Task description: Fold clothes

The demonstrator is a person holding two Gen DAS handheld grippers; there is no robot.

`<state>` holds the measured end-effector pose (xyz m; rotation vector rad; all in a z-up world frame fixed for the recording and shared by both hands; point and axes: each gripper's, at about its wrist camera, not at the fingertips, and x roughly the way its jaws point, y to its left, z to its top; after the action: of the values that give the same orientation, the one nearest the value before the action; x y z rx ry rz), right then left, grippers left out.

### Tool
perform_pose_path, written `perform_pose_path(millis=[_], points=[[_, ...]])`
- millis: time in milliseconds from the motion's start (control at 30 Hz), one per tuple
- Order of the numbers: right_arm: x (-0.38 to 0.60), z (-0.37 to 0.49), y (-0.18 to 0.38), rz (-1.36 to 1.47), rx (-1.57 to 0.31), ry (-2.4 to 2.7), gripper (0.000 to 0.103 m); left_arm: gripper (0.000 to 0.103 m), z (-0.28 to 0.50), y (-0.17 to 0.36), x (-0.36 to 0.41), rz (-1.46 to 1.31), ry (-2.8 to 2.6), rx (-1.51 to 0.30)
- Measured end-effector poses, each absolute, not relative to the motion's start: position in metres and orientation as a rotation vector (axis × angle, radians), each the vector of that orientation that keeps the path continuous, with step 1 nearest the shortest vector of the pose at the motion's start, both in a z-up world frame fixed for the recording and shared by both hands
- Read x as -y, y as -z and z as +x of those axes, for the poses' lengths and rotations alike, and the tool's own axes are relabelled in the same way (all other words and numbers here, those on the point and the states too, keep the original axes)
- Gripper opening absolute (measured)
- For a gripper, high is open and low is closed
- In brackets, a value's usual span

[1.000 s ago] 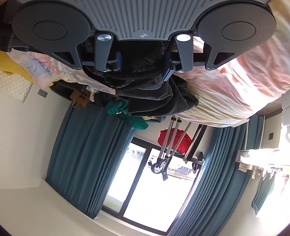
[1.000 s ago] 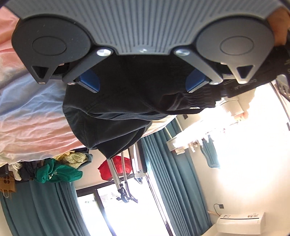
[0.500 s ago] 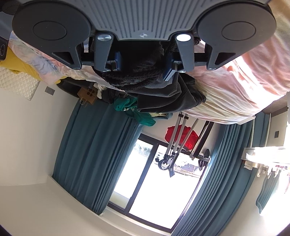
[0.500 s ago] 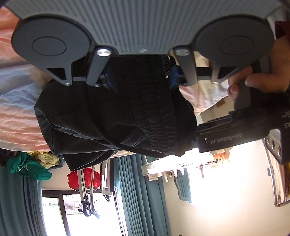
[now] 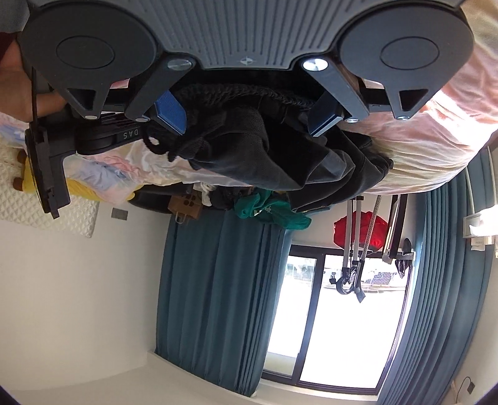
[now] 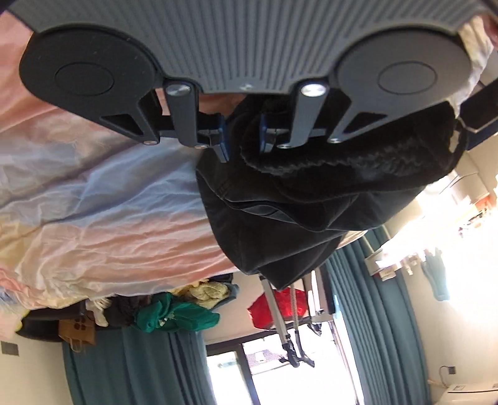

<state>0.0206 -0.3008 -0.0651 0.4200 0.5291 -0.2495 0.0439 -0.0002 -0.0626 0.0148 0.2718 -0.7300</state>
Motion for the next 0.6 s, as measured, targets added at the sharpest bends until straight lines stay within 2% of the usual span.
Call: perform_pose_path(millis=[133, 233, 500, 600], points=[[0.342, 0.012, 0.099, 0.693, -0.656, 0.349, 0.023, 0.087, 0.050, 0.083, 0.015, 0.145, 0.680, -0.344], [0.349, 0.004, 0.107, 0.766, -0.680, 0.329, 0.025, 0.086, 0.057, 0.102, 0.025, 0.234, 0.658, -0.362], [0.322, 0.009, 0.096, 0.645, -0.703, 0.214, 0.026, 0.086, 0.093, 0.114, 0.020, 0.269, 0.480, -0.373], [0.311, 0.016, 0.091, 0.526, -0.704, 0.234, 0.027, 0.086, 0.107, 0.126, 0.030, 0.393, 0.470, -0.353]])
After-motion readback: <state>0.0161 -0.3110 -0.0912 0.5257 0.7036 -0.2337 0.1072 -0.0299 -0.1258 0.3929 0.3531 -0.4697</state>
